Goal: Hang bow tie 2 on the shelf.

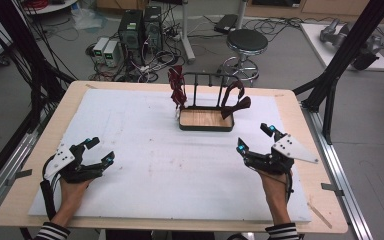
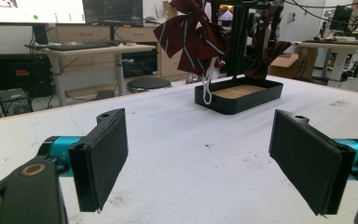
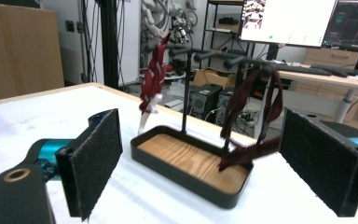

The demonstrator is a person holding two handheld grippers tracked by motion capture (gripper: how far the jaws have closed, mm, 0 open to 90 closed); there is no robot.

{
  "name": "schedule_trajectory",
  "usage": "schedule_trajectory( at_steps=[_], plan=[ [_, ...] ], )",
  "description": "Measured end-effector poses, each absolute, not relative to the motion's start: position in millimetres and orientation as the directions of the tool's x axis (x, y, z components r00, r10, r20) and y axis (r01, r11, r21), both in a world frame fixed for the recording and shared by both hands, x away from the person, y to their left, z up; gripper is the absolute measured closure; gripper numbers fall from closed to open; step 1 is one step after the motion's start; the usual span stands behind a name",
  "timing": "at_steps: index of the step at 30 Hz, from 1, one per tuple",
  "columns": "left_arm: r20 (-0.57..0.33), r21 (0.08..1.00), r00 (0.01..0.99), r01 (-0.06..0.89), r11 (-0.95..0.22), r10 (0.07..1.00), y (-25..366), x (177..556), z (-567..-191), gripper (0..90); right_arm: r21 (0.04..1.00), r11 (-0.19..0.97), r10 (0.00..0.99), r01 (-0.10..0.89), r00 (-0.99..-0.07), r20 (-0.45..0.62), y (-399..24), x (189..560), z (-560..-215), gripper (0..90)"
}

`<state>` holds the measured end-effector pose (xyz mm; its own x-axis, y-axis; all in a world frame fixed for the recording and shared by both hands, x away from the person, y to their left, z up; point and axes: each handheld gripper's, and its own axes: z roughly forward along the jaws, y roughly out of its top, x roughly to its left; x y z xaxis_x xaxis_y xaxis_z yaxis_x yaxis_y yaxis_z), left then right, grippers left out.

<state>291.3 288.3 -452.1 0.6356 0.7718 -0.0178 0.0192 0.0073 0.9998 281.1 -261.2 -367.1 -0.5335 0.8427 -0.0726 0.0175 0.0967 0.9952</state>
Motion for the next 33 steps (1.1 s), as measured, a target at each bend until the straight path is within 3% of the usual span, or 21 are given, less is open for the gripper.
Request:
schedule_trajectory(
  at_steps=[20,33],
  plan=[
    [-0.014,1.0,0.616,-0.01,0.025,0.788,288,276,-452,19.8,0.999,0.04,0.853,0.018,-0.521,-0.025,-250,267,-438,12.0],
    [-0.022,0.999,0.608,-0.008,0.033,0.794,290,276,-453,19.7,0.998,0.055,0.848,0.038,-0.529,-0.027,-248,268,-450,12.0]
  ],
)
